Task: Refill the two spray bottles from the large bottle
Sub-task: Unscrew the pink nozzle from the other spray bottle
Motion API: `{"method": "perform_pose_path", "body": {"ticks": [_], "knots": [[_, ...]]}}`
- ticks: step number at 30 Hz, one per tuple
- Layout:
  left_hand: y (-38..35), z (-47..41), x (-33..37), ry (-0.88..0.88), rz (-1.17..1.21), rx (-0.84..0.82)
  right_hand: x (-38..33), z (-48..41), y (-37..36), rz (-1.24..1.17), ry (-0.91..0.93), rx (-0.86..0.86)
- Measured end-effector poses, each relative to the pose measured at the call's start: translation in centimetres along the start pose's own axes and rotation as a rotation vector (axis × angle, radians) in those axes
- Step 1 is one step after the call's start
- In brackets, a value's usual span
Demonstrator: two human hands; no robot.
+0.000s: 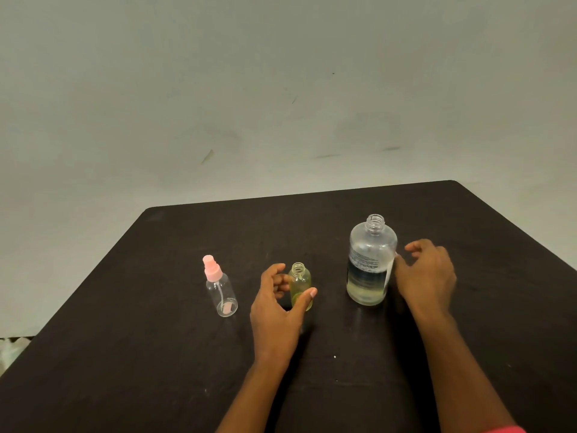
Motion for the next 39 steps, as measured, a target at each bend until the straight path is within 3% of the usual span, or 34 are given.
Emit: {"method": "perform_pose_path", "body": {"ticks": [5,9,13,17,22,26,32,39], "knots": [[0.1,0.0,0.1,0.013,0.003,0.039,-2.3,1.0,1.0,-0.446,0.33,0.386],[0.1,0.0,-0.1,0.012,-0.011,0.064,-4.1,2.3,1.1,-0.618,0.525,0.511],[0.3,0.1,-0.1,-0.005,-0.044,0.1,-5.4,4.1,0.5,-0.616,0.66,0.567],[0.8,0.3,0.5,-0.052,-0.081,0.181,-7.1,6.6,-0.3,-0.609,0.79,0.486],[2.0,0.4,0.9,-0.192,-0.099,0.545,-8.2,9.4,-2.7,-0.663,0.933,0.271],[3.0,-0.2,0.1,-0.049,-0.17,0.705,-7.9,10.8,-4.5,-0.653,0.925,0.104],[3.7,-1.4,-0.9,0.284,-0.08,0.582,-7.4,11.1,-5.2,-0.639,0.887,0.023],[3.6,-2.0,-2.4,0.415,0.104,0.523,-7.3,11.2,-5.3,-0.658,0.857,-0.002]]}}
Point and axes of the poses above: each hand's wrist, its own z-axis away from the middle knuckle, its own y-axis out of the back of the hand, x = y × z, the point moved 2 cm from there along -z, towards the middle knuckle, and after that the axes turned 13 degrees about -z, right-handed, at the moved point
